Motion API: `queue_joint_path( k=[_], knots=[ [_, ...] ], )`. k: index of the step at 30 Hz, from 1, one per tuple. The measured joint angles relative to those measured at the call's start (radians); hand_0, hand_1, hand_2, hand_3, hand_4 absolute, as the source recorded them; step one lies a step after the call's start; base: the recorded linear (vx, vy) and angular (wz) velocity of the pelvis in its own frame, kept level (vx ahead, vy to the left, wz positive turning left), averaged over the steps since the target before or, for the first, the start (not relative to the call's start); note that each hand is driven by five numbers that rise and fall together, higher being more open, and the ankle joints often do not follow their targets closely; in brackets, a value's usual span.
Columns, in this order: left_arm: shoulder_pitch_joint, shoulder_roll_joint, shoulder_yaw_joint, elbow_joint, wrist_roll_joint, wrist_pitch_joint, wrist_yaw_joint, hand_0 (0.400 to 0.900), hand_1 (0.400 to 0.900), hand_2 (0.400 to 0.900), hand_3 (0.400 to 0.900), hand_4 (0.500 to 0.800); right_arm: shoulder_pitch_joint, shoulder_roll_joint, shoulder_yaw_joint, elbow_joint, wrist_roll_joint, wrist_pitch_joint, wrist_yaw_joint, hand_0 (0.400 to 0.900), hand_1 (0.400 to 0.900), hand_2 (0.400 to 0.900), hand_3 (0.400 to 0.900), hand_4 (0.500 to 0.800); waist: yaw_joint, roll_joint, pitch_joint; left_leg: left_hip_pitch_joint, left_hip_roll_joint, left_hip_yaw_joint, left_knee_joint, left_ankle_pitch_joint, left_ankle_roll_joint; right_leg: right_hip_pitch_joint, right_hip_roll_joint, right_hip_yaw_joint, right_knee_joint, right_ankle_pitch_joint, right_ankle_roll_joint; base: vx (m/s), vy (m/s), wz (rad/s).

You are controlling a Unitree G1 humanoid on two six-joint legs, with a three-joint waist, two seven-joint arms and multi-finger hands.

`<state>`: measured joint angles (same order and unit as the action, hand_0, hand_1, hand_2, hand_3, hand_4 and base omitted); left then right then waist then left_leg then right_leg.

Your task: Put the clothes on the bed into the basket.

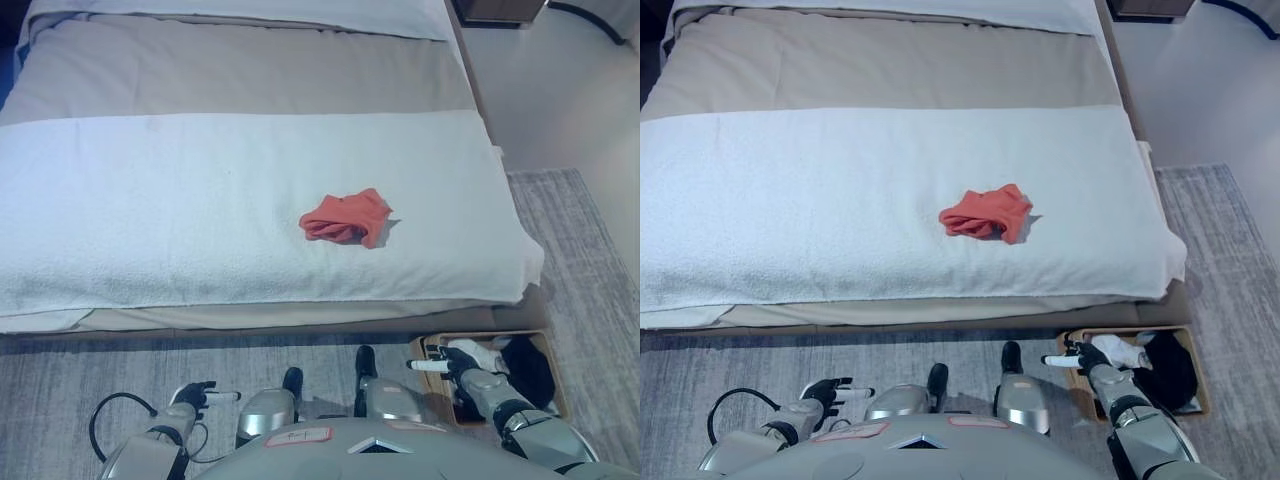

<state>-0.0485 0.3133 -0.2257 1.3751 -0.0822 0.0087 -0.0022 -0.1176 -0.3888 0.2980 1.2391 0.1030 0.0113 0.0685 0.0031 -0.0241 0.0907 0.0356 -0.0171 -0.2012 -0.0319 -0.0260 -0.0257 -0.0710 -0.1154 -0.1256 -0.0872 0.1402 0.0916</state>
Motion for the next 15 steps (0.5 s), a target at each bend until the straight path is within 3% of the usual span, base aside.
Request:
queue_joint_path(
  k=[4,9,13,15],
  knots=[
    [-0.020,-0.028,0.000,-0.017,0.000,-0.002,-0.005,0.900,0.900,0.900,0.900,0.800,-0.030,-0.072,0.010,-0.042,-0.024,0.000,0.000,0.900,0.900,0.900,0.900,0.800,-0.002,0.022,-0.014,-0.005,0.034,-0.011,-0.008,-0.006,-0.017,0.002,0.032,-0.022,-0.001,-0.012,-0.020,0.08,-0.074,0.01],
    [-0.031,-0.026,0.000,-0.027,0.001,-0.010,-0.009,0.900,0.900,0.900,0.900,0.800,-0.112,-0.219,0.015,-0.137,-0.072,-0.006,-0.013,0.900,0.900,0.900,0.900,0.800,-0.013,0.025,-0.019,0.005,0.043,0.009,-0.029,-0.003,-0.031,-0.005,0.040,-0.009,-0.001,-0.012,-0.022,0.04,0.004,-0.16],
    [0.000,-0.024,0.000,-0.018,0.002,-0.012,-0.008,0.900,0.900,0.900,0.900,0.800,-0.286,-0.332,0.123,-0.173,-0.119,-0.002,-0.021,0.900,0.900,0.900,0.900,0.800,-0.024,0.018,-0.024,-0.011,0.042,0.036,-0.038,0.001,-0.032,-0.037,0.042,0.016,-0.004,-0.007,-0.028,-0.04,0.031,-0.05],
    [0.006,-0.027,-0.013,-0.016,0.002,-0.011,-0.007,0.900,0.900,0.900,0.900,0.800,-0.381,-0.348,0.187,-0.179,-0.138,-0.001,-0.034,0.900,0.900,0.900,0.900,0.800,-0.025,0.011,-0.021,-0.040,0.041,0.037,-0.034,0.008,-0.030,-0.068,0.042,0.020,-0.001,0.005,-0.034,-0.09,0.021,0.01]
  ],
)
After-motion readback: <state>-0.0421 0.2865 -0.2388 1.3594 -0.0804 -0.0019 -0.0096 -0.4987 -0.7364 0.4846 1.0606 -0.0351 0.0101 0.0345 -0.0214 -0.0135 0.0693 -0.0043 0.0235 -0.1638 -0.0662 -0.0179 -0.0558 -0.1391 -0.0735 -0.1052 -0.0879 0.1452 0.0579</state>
